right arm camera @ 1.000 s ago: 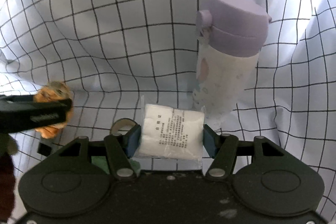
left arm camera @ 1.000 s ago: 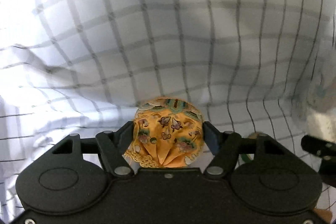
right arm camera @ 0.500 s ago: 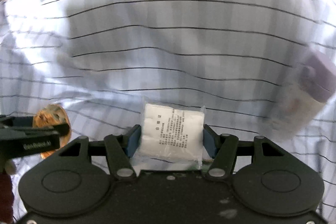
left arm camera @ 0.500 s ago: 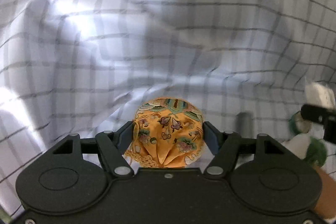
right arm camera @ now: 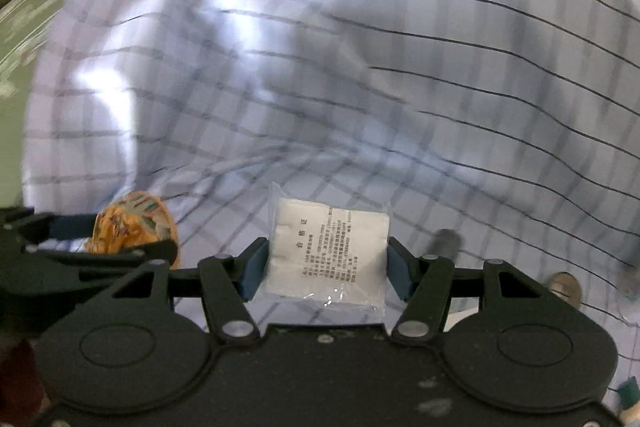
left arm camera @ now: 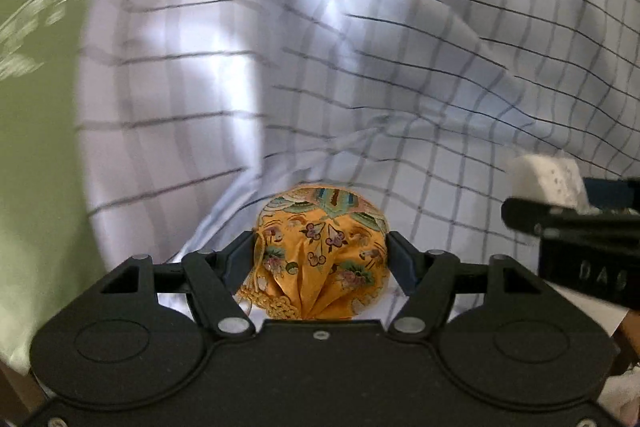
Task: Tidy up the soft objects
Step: 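Lift the orange pouch and white sachet and carry both toward the basket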
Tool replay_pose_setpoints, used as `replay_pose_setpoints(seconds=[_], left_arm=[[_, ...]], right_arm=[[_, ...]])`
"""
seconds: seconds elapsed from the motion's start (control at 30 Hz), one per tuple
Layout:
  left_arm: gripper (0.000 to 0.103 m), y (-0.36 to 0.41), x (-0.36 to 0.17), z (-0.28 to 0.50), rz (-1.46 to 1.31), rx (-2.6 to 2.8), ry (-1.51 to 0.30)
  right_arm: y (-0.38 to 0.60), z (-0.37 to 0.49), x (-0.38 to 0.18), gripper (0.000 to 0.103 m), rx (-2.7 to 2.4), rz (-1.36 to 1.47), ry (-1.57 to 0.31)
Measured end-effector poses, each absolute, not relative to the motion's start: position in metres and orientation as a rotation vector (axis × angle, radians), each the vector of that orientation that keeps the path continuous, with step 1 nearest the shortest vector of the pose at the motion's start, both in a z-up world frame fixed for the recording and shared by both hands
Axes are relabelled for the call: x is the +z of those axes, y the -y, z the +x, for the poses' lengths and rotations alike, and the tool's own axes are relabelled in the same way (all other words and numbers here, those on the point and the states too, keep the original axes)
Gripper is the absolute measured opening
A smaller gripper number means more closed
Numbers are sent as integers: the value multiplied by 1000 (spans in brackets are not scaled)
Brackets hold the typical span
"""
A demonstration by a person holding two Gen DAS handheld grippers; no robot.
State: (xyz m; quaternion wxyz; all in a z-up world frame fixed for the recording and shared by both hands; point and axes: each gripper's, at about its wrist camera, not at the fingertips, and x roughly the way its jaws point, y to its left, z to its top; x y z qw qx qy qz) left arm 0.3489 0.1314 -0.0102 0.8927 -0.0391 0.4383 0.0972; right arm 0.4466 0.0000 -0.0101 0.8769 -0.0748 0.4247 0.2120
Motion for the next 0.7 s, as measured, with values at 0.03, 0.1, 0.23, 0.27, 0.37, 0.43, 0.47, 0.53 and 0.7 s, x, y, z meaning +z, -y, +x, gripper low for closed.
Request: replay_pose_setpoints(seconds=[0.03, 0.1, 0.23, 0.27, 0.37, 0.43, 0.47, 0.53, 0.7], left_arm=[[65, -135, -10, 342, -91, 218, -904], [65, -140, -8, 328, -103, 242, -897], [65, -146, -4, 294, -128, 269, -888], [65, -146, -2, 286, -132, 273, -886], [65, -144, 7, 261, -136, 273, -874], [65, -140, 13, 244, -130, 266, -867], [65, -138, 16, 236, -128, 258, -864], [65, -132, 21, 223, -127, 238, -861], [65, -108, 33, 183, -116, 166, -845]], right_arm=[[-4, 439, -10, 61, 464, -166, -885], [-10, 422, -9, 61, 509, -179, -881], [-9, 383, -6, 61, 579, -207, -866], [-7, 372, -4, 61, 594, -212, -864], [-1, 336, 2, 61, 635, -207, -865], [6, 310, 8, 61, 652, -204, -862], [10, 297, 11, 61, 658, -206, -856], [21, 265, 17, 61, 664, -202, -842], [52, 200, 26, 62, 642, -163, -829]])
